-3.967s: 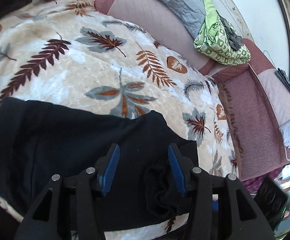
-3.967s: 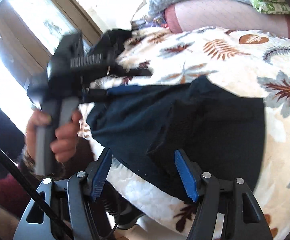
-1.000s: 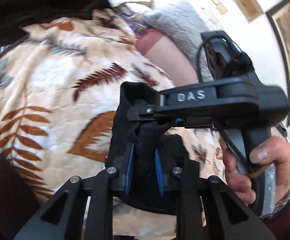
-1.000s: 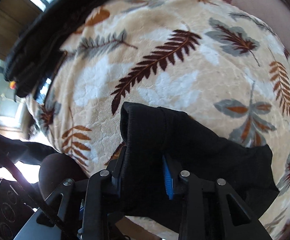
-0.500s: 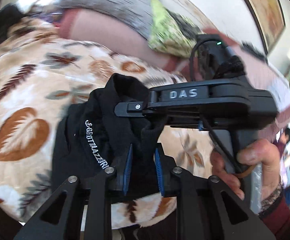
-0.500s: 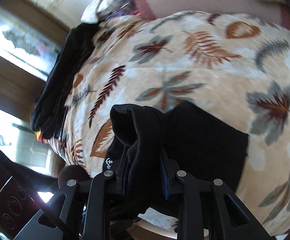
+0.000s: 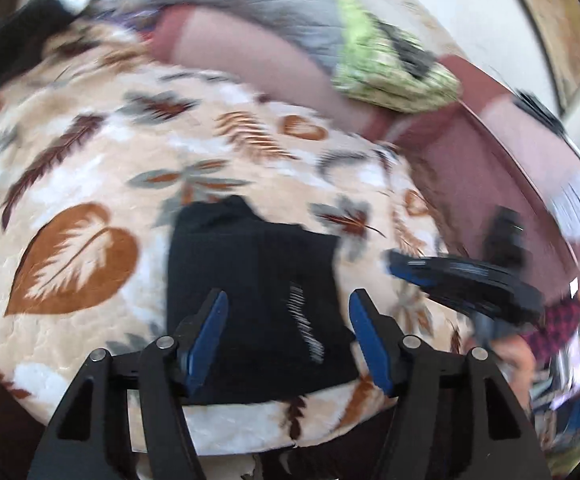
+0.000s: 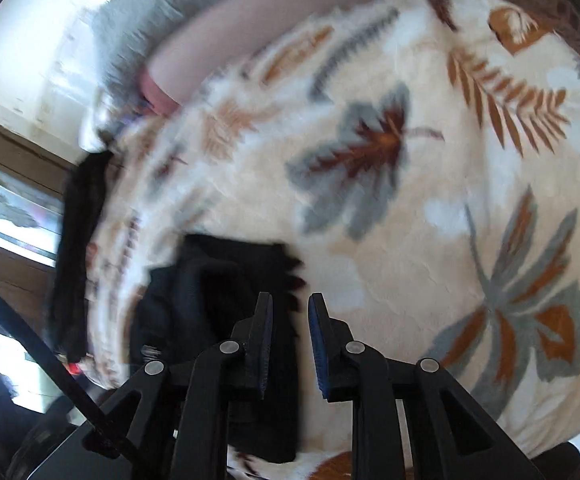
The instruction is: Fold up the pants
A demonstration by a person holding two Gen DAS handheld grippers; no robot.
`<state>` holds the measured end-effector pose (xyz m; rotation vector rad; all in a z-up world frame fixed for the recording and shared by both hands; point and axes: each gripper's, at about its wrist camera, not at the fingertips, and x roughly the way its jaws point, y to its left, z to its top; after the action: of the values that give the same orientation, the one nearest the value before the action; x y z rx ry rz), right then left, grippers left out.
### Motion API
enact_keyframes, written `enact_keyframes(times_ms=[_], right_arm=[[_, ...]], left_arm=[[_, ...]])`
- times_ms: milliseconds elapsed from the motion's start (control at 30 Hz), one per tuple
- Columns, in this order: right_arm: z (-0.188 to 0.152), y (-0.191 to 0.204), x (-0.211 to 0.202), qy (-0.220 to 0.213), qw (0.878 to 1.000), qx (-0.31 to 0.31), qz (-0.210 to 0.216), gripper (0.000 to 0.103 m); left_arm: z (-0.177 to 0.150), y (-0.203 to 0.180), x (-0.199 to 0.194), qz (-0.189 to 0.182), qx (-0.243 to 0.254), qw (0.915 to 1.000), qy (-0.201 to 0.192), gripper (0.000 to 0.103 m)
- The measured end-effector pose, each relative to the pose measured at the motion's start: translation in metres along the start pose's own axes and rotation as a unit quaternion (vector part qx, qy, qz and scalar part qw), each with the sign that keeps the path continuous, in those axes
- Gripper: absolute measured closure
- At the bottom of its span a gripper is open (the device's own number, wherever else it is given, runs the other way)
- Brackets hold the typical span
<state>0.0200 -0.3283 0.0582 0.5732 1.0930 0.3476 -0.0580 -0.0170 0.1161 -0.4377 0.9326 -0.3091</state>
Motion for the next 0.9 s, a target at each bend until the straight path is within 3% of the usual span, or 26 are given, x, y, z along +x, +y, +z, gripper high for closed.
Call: enact_keyframes(times_ms=[133,233,300,333,367,433,467,500,533,567,600,667,733,833,900], right_arm=[[0.0,0.031,-0.008,-0.015,0.991,0.0,0.131,0.04],[-0.003,0.05,0.023,0.012,0.983,0.02,0.183,0.039],[-0.006,0.048,0.052,0.038,0.978,0.048,0.2,0.039],[-0.009,0.044,0.065,0.05,0.977,0.062,0.198,0.039],[-0.012,0.034,0.081,0.064,0.975,0.084,0.197,0.042],[-0.02,0.011,0.088,0.064,0.975,0.11,0.184,0.065],[-0.022,0.0,0.084,0.052,0.981,0.111,0.153,0.084],[-0.023,-0.007,0.077,0.04,0.986,0.104,0.127,0.086],[-0.022,-0.011,0.069,0.023,0.991,0.097,0.088,0.071],[-0.025,-0.015,0.053,-0.003,0.996,0.087,0.035,0.049],[-0.03,-0.018,0.037,-0.03,0.996,0.078,0.016,0.041],[-0.039,-0.023,0.012,-0.06,0.995,0.074,0.03,0.04],[-0.049,-0.021,-0.007,-0.085,0.994,0.068,0.032,0.037],[-0.067,-0.006,-0.018,-0.114,0.993,0.037,-0.002,0.032],[-0.078,0.004,-0.014,-0.117,0.993,0.013,-0.022,0.032]], left_arm=[[-0.007,0.015,0.03,0.021,-0.017,0.9988,0.04,0.041],[-0.023,0.014,0.058,0.044,-0.002,0.9965,0.071,0.041],[-0.031,0.008,0.066,0.061,0.027,0.9955,0.068,0.032],[-0.033,0.003,0.068,0.062,0.044,0.9948,0.068,0.024],[-0.033,-0.001,0.068,0.061,0.058,0.9941,0.07,0.022],[-0.032,-0.005,0.06,0.053,0.071,0.9935,0.072,0.022],[-0.03,-0.004,0.055,0.045,0.066,0.9941,0.074,0.022],[-0.03,-0.002,0.051,0.041,0.058,0.9948,0.073,0.022],[-0.028,0.001,0.044,0.038,0.048,0.9958,0.068,0.022],[-0.027,0.003,0.038,0.041,0.041,0.9964,0.062,0.022],[-0.027,0.003,0.034,0.05,0.038,0.9964,0.056,0.022],[-0.025,-0.002,0.03,0.086,0.044,0.9946,0.039,0.021],[-0.026,-0.011,0.026,0.14,0.073,0.9874,0.017,0.021],[-0.028,-0.018,0.026,0.205,0.11,0.9724,-0.01,0.021],[-0.028,-0.018,0.027,0.224,0.119,0.9673,-0.011,0.021]])
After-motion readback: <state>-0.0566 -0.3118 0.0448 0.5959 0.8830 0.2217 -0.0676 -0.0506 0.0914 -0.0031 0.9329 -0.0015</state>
